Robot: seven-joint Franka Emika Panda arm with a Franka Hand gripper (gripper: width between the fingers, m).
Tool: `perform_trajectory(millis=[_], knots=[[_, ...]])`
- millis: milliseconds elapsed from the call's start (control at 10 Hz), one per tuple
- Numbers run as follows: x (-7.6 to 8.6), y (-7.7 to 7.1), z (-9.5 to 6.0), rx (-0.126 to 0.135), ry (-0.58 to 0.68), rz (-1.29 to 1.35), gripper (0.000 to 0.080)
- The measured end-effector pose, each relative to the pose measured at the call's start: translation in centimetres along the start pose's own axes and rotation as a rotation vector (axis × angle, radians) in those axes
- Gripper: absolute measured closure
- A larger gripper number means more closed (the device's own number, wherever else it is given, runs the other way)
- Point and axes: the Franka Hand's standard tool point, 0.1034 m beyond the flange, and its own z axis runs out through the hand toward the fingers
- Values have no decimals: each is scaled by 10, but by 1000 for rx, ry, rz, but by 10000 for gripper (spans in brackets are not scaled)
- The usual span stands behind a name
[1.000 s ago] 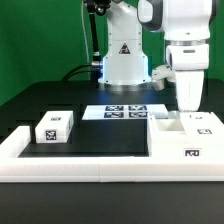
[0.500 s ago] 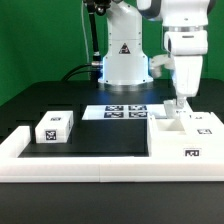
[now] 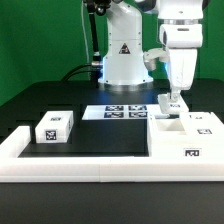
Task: Assemble cabinet
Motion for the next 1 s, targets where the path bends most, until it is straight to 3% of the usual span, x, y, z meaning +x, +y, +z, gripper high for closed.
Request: perform_trajectory(millis=[500,600,800,1000], knots=[[3,10,-6,5,-11,-27,738],[-4,14,-6,-16,21,-64,738],[-35,21,0,-25,90,-45,737],[-55,22,4,-7,121,-32,737]])
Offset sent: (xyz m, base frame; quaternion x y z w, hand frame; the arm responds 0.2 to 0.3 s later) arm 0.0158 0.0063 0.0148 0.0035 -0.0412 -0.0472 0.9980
